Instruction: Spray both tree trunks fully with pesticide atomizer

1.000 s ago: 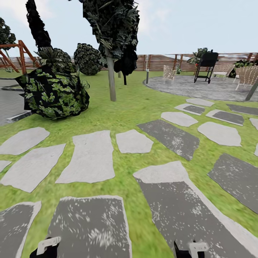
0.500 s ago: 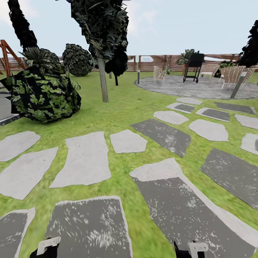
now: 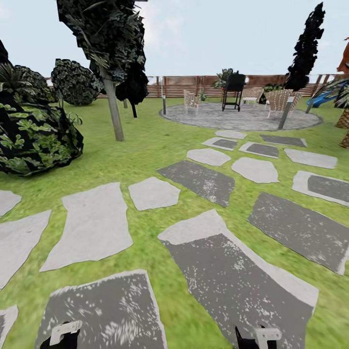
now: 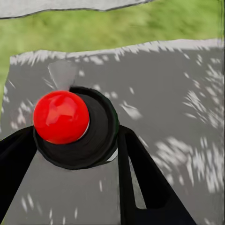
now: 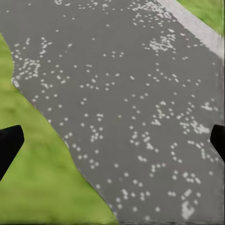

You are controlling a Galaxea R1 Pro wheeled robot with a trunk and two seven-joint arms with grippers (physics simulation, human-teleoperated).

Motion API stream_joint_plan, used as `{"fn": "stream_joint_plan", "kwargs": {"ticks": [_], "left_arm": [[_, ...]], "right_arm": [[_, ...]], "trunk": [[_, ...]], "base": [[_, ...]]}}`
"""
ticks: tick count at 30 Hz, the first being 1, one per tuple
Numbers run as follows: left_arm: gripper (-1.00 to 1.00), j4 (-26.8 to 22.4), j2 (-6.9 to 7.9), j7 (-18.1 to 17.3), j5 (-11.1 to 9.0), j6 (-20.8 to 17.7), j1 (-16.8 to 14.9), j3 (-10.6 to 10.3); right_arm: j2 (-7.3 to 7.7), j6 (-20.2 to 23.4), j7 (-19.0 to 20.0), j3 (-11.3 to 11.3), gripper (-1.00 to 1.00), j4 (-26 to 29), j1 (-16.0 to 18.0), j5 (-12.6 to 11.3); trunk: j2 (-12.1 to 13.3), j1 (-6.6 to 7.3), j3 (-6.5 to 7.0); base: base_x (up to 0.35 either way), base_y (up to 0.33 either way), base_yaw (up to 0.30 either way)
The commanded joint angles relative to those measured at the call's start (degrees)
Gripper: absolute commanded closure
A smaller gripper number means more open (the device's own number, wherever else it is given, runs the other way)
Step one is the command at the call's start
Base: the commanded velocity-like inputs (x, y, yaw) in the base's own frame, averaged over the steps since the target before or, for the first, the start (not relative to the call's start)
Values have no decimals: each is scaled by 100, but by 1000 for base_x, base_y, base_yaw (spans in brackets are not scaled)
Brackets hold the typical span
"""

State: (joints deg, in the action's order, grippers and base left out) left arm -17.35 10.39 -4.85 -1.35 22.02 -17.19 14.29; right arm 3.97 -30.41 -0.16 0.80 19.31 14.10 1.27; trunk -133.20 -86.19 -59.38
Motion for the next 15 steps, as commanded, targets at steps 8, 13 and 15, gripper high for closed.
{"fn": "stream_joint_plan", "kwargs": {"ticks": [8, 13, 15], "left_arm": [[100, 4, -3, -51, -10, 13, -1, 39], [100, 4, -8, -51, -6, 13, -3, 39], [100, 4, -4, -51, -6, 7, -4, 44]], "right_arm": [[0, -18, -2, 8, -100, -7, 5, 13], [1, -18, -2, 8, -100, -7, 5, 13], [-1, -18, -2, 8, -100, -7, 5, 13]], "trunk": [[-2, 1, 14], [-2, 1, 26], [-2, 1, 31]], "base": [[0, 0, -299], [0, 0, -299], [0, 0, -299]]}}
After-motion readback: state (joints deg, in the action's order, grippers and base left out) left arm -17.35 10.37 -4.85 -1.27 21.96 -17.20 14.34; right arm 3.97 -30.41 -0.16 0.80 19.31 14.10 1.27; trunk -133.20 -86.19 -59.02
